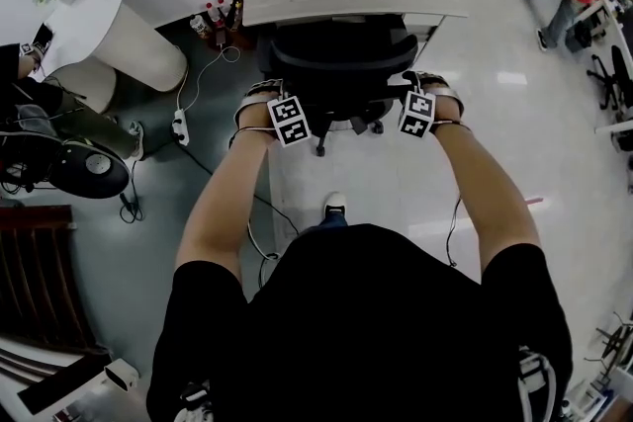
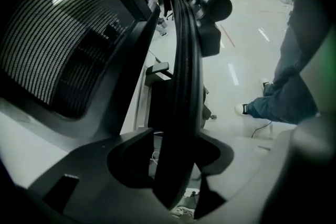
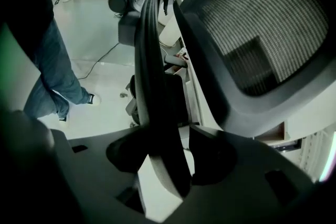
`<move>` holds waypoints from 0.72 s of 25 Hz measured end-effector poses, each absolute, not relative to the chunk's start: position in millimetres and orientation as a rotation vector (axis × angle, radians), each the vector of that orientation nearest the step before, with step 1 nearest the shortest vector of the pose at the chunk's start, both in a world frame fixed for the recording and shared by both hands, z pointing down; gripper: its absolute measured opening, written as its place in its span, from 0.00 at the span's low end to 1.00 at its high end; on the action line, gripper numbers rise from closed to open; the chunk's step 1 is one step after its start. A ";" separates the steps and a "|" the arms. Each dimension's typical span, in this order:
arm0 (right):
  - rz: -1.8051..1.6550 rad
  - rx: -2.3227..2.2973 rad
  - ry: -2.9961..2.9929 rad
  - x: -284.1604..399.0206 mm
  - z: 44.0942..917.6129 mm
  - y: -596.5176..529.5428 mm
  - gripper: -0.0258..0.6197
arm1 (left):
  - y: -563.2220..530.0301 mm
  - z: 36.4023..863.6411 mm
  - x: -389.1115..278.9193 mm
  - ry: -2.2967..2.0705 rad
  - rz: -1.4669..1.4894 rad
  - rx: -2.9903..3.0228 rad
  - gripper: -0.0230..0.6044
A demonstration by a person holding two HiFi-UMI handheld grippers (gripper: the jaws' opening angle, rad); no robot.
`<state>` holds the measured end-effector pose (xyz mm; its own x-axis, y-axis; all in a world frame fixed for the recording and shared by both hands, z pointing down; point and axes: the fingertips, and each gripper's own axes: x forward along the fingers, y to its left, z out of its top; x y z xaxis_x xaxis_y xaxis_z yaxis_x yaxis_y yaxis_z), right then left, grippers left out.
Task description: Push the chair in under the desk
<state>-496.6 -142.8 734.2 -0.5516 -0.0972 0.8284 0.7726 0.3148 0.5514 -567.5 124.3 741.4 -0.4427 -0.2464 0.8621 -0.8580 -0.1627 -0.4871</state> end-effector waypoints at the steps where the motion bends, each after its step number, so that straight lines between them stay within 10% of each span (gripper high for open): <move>1: -1.346 -0.597 -1.782 -492.8 729.8 -142.2 0.37 | 126.8 738.1 -566.1 -1.629 1.641 1.255 0.35; 18: -0.784 -0.321 -2.365 -407.5 623.3 -118.5 0.26 | 138.8 651.0 -492.2 -2.117 0.923 1.264 0.36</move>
